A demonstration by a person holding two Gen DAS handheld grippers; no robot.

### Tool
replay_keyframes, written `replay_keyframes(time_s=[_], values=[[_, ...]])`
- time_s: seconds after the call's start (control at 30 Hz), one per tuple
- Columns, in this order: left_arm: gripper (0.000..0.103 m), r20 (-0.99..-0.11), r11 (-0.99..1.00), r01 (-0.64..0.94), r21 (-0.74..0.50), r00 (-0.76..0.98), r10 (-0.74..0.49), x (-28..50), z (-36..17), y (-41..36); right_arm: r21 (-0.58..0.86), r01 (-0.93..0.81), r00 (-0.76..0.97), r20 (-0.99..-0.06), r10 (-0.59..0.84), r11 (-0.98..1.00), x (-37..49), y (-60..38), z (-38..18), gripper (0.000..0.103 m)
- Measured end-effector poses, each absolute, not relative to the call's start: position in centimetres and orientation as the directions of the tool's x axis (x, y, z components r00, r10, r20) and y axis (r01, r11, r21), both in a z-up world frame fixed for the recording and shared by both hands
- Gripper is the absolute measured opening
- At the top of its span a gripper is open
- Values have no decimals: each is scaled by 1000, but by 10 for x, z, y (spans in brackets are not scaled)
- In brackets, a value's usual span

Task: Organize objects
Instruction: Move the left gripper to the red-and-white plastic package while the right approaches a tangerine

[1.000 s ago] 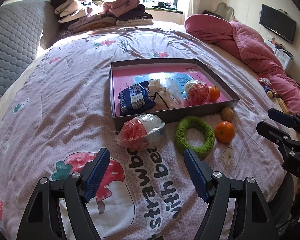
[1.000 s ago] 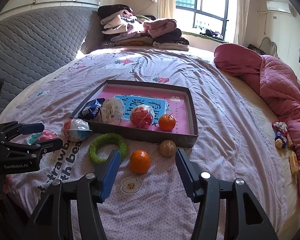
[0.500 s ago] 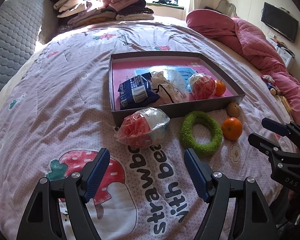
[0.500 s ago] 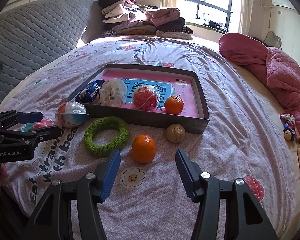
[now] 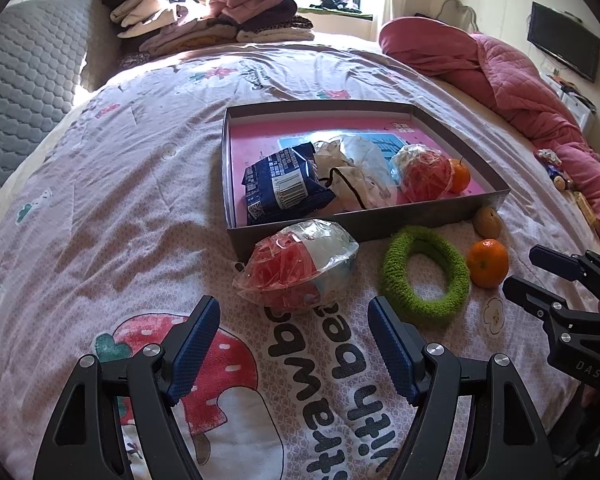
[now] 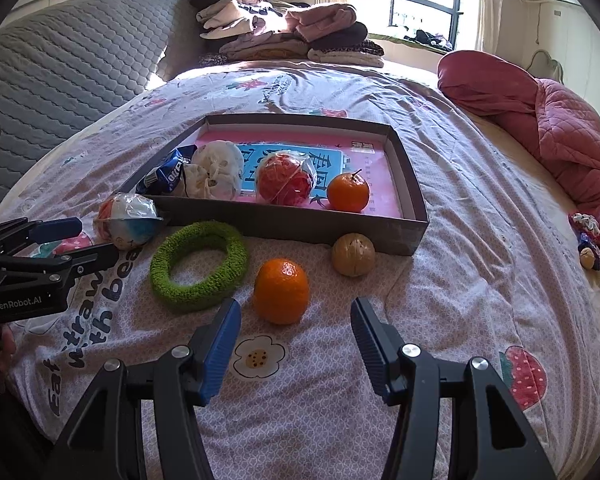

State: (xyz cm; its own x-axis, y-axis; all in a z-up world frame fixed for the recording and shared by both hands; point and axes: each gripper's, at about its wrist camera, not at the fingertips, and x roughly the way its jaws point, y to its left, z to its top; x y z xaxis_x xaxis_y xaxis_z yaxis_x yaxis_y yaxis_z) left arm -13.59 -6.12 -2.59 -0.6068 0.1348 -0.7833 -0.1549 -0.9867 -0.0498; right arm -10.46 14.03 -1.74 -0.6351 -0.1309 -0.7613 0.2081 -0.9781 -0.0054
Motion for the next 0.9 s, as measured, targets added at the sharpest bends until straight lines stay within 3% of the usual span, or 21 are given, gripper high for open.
replay_keyframes(time_s=[0.9], values=[[77, -779, -987, -159, -29, -615, 122, -164, -42, -58, 18, 200, -625, -767, -142, -980, -125, 135, -40, 57]])
